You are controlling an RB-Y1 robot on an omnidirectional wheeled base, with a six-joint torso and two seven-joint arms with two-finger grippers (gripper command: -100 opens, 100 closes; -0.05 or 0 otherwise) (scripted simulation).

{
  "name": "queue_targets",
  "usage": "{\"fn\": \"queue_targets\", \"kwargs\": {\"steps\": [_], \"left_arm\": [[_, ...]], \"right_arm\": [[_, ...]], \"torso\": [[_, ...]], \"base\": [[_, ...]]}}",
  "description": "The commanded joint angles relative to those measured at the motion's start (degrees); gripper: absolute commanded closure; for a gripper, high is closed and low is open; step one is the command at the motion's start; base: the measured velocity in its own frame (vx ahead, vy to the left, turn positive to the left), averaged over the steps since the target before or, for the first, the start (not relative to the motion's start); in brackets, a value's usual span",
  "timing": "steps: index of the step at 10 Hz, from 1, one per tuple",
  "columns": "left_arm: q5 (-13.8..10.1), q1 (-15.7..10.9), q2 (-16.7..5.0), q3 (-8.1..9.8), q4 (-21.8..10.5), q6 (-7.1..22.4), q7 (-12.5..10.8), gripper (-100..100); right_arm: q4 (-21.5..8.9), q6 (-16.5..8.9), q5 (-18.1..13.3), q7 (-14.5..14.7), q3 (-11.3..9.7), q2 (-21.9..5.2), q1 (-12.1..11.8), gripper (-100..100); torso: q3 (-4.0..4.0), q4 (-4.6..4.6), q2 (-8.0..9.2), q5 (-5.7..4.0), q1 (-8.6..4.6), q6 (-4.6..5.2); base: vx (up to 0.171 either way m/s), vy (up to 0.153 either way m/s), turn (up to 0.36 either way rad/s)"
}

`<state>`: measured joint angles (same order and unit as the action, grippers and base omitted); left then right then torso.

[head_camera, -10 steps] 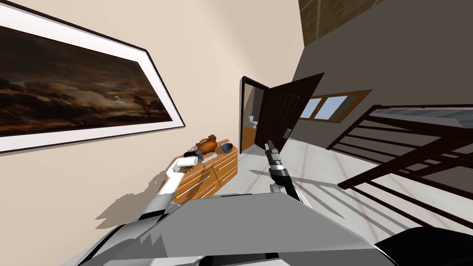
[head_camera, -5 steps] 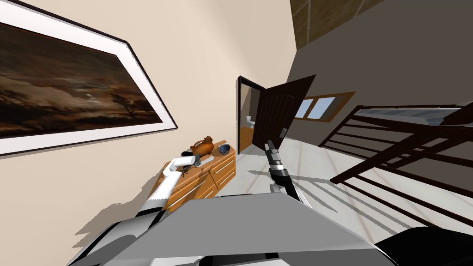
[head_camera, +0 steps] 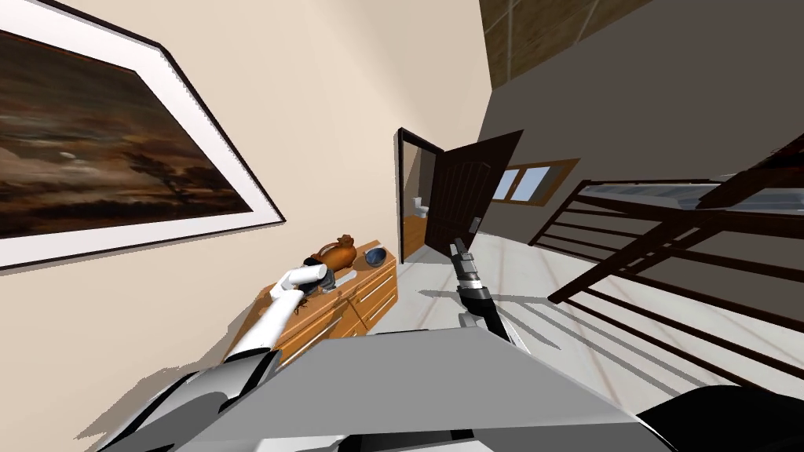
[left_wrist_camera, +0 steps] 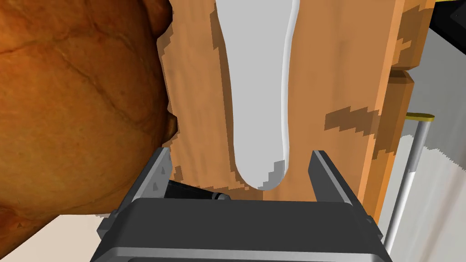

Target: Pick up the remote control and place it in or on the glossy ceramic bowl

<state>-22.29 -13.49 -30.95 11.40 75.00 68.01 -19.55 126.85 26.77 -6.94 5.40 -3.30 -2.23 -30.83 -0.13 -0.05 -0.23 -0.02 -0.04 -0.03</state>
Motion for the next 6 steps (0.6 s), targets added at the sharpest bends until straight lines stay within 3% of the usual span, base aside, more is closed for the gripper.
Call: {"fn": "queue_targets", "kwargs": {"steps": [1,5,6], "left_arm": [[-0.66,-0.14,-0.49,0.24,-1.42,1.66,-0.03,-100],[-4.47,-0.89,-3.71,1.68,-7.14,8.0,-0.34,-100],[-4.47,-0.89,-3.71,1.68,-7.14,8.87,-0.34,-100]], "right_arm": [[0.0,0.0,0.0,0.0,0.0,0.0,0.0,0],[0.0,0.0,0.0,0.0,0.0,0.0,0.0,0],[0.0,0.0,0.0,0.0,0.0,0.0,0.0,0]], "torso": [[0.0,0.0,0.0,0.0,0.0,0.0],[0.0,0.0,0.01,0.0,-0.01,-0.01],[-0.03,-0.01,-0.04,0.0,-0.01,-0.01]], "base": [[0.064,-0.005,-0.073],[0.066,-0.009,-0.125],[0.073,0.003,-0.065]]}}
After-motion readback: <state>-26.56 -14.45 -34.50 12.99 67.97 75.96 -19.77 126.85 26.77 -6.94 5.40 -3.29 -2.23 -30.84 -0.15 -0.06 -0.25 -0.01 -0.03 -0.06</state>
